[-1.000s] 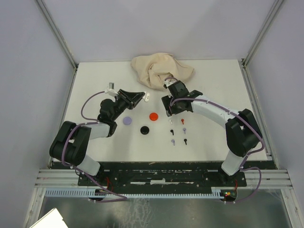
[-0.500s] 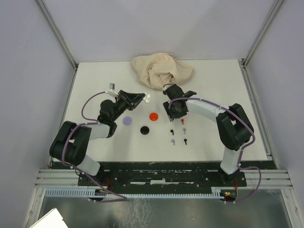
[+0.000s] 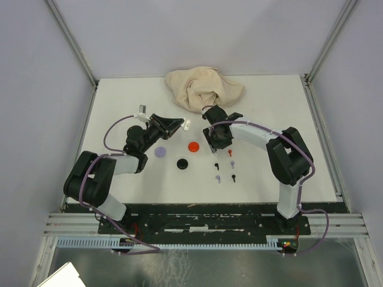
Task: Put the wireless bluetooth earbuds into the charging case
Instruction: Pick up the earbud from the center of the board.
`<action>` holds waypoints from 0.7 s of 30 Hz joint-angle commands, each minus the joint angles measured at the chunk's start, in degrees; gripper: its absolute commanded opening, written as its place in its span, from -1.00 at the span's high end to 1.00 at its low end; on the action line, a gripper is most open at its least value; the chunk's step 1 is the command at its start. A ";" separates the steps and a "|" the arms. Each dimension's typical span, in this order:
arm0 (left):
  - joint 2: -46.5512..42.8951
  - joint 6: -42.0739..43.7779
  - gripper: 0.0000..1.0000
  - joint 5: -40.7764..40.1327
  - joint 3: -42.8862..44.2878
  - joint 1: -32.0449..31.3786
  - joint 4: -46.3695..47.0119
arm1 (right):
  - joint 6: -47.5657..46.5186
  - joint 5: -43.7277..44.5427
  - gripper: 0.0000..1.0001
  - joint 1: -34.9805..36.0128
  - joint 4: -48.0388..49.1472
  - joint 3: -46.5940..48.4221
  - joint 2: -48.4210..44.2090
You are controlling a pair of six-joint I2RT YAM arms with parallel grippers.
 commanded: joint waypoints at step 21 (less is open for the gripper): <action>-0.61 -3.67 0.94 1.50 -2.41 1.54 5.94 | 1.95 -0.41 0.11 1.24 -0.50 5.14 5.13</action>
